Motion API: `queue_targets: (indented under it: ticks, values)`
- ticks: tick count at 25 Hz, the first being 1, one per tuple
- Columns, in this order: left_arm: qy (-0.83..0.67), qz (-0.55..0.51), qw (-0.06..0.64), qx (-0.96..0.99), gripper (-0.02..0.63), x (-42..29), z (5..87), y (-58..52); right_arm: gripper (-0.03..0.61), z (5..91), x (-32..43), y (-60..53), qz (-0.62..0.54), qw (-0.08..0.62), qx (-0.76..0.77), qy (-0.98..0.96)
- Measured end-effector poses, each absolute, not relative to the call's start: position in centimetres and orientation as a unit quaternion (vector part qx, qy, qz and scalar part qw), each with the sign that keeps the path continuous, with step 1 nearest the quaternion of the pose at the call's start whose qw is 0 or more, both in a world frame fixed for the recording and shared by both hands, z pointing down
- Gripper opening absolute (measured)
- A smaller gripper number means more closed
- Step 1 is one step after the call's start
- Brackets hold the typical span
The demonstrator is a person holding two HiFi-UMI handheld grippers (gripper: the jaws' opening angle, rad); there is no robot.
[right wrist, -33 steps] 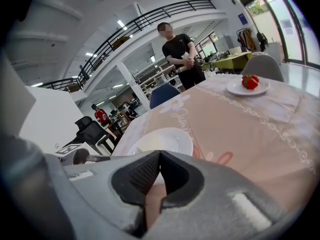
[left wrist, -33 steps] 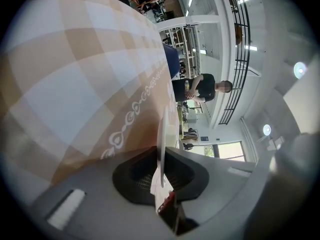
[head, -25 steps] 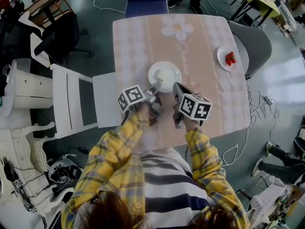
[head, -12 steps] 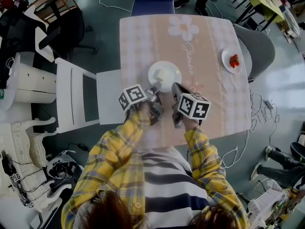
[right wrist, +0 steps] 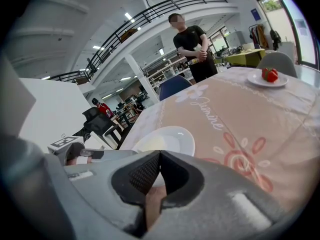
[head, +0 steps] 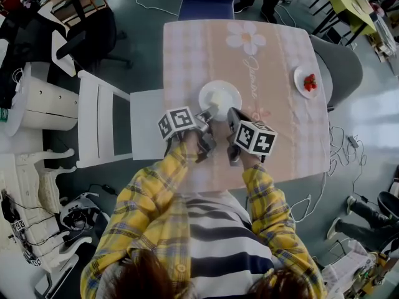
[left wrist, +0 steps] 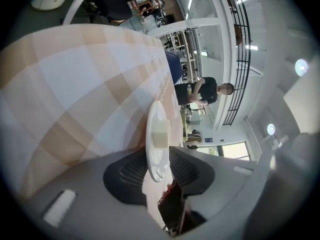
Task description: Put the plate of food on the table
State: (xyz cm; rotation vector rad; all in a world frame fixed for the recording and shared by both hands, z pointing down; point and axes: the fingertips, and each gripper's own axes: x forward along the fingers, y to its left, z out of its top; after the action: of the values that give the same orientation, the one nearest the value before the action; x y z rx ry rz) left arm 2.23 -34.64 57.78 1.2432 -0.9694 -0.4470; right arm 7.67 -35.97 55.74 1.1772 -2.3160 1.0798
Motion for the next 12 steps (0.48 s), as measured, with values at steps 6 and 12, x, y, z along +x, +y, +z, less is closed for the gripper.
queue_targets:
  ticks: [6, 12]
  values:
    - [-0.417, -0.145, 0.686, 0.578, 0.258, 3.1, 57.4, -33.8, -0.003, 56.1, 7.7, -35.9, 0.376, 0.170, 0.415, -0.811]
    - [-0.417, -0.139, 0.692, 0.572, 0.259, 2.9, 57.4, -33.0, -0.003, 56.0, 7.5, -35.6, 0.377, 0.167, 0.413, -0.812]
